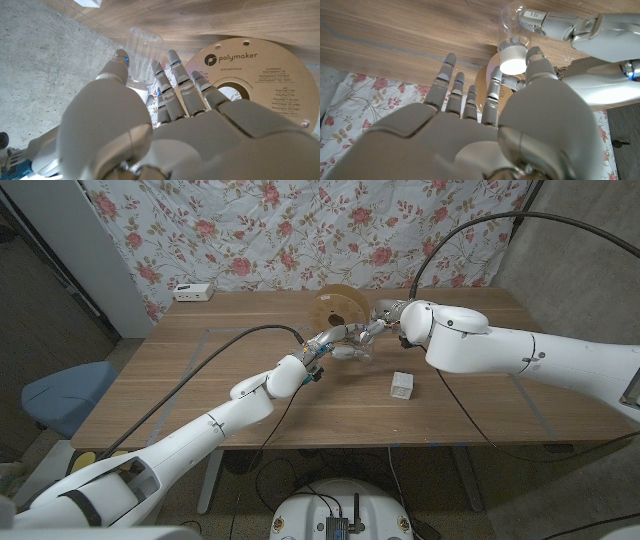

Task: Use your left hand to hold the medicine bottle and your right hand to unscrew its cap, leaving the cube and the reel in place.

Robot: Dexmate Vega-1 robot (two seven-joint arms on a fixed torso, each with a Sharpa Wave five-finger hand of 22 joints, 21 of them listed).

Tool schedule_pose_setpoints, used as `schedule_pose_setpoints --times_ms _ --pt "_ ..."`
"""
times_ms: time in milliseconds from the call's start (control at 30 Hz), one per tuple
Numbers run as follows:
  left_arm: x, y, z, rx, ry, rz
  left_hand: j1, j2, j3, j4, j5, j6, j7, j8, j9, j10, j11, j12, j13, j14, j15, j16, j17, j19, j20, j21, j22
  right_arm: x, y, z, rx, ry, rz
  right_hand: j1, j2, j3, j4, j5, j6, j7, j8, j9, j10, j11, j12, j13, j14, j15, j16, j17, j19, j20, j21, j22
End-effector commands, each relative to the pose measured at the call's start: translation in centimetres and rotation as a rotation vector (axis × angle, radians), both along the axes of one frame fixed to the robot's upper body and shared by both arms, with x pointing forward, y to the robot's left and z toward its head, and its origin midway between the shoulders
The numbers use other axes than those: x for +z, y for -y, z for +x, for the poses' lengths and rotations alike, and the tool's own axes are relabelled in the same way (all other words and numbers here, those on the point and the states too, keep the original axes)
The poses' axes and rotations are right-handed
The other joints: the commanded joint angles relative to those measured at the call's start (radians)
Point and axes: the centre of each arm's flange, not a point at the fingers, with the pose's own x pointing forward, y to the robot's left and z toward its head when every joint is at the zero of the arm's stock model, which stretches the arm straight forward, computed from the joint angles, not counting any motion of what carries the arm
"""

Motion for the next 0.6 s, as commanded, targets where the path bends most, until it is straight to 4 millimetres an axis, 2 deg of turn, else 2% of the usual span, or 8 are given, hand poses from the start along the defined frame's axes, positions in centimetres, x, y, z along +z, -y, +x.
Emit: schedule_pose_setpoints --times_ms 33,100,600 --pt "-0.04 0.13 0.08 -0.003 -0.005 0.0 0.003 0.006 0.008 -0.001 0.003 0.007 -0.003 -0.002 0.005 0.009 -0.004 0.005 0.004 0.005 -0.097 -0.001 0.001 0.001 -0.093 0.001 0.003 -0.08 -0.05 0.27 -0.011 0.01 0.004 0.011 0.001 0.012 0.0 0.004 0.022 -0.006 0.015 0.007 0.012 -0.004 0.005 0.006 0.01 0.0 0.006 0.003 0.011 -0.003 0.008 0.003" --pt "-0.07 0.13 0.09 -0.002 -0.006 0.0 0.003 0.006 0.007 -0.001 0.002 0.005 -0.002 -0.002 0.005 0.008 -0.002 0.005 0.004 0.005 -0.097 0.0 0.001 0.001 -0.092 0.001 0.003 -0.12 -0.03 0.32 -0.012 0.009 0.003 0.016 0.001 0.016 -0.001 0.004 0.041 -0.01 0.026 0.011 0.016 -0.002 0.005 0.006 0.012 -0.001 0.006 0.003 0.012 -0.005 0.007 0.003" --pt "-0.09 0.11 0.1 0.0 -0.008 -0.001 0.003 0.005 0.007 -0.001 0.002 0.006 -0.003 -0.002 0.005 0.01 -0.003 0.005 0.004 0.005 -0.097 0.0 0.001 0.001 -0.094 0.001 0.003 -0.44 0.02 0.61 -0.017 0.006 0.011 0.031 0.006 0.031 0.002 0.005 0.077 -0.022 0.056 0.024 0.036 -0.005 0.006 0.007 0.023 -0.012 0.009 0.007 0.014 -0.011 0.004 0.003"
